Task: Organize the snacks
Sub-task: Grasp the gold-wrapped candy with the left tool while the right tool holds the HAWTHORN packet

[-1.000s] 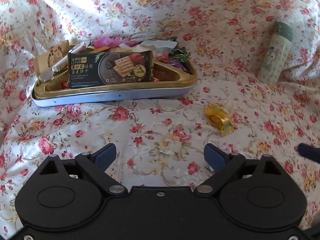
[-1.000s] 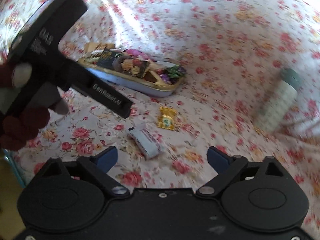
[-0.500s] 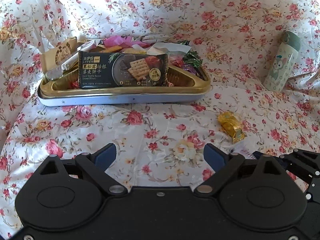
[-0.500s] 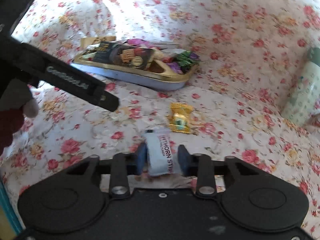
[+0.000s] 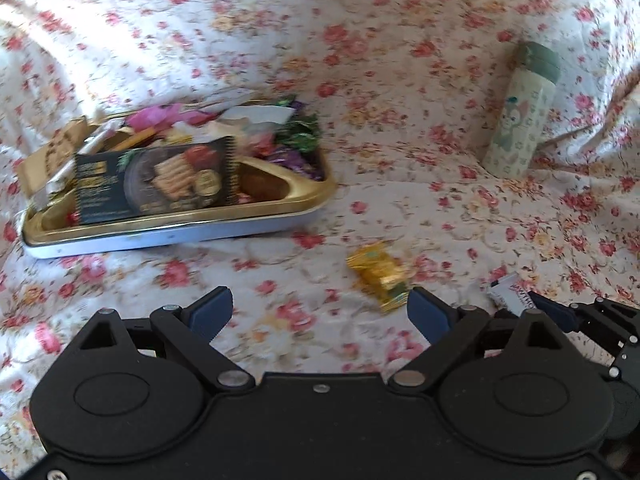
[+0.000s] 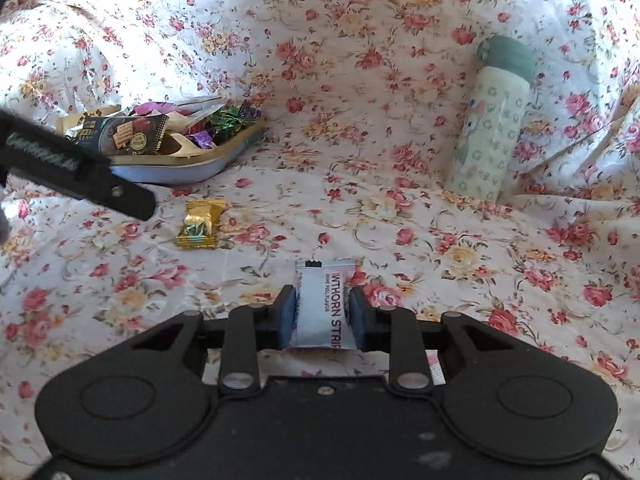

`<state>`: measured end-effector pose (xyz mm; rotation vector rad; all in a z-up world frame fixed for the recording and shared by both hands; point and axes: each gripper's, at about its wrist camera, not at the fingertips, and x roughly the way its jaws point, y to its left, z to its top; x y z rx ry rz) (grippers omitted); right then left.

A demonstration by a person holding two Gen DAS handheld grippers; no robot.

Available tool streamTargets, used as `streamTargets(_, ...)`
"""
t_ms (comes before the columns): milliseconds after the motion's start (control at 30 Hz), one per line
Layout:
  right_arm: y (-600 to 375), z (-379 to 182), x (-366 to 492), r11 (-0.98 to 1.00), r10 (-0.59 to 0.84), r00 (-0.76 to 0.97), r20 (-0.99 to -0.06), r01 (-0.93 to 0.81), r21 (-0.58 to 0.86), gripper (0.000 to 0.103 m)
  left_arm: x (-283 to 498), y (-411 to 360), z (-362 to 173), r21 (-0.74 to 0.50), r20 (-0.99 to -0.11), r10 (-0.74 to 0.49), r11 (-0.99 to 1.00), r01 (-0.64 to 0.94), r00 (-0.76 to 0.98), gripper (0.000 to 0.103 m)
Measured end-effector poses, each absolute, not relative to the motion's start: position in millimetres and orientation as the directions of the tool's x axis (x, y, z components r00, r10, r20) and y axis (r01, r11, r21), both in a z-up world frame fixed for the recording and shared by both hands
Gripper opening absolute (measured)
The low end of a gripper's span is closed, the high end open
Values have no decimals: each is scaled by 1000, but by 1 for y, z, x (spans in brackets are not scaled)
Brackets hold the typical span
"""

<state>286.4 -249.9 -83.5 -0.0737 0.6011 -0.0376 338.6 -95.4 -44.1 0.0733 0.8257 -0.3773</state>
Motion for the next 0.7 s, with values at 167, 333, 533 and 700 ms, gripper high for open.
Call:
streamTargets(167,-247,-84,288,993,-93,821,-564,33,-115,34,345,-118,-52,-71,-732,-288,934,351,618,94)
streamTargets(333,-249,-84,292,993,-101,817,-568,44,-113,35,352,-133,-55,-85,-730,-287,939,334,621,90)
streamTargets(533,-250,-84,293,993,-101,816,-568,48,-107,35,358,-144,-62,-63,-740,-266,942,330,618,80)
streamTargets(700,-247,-85,293,991,-116,816,-566,57,-120,35,363,-141,-69,-81,-750,-258,950,303,609,69)
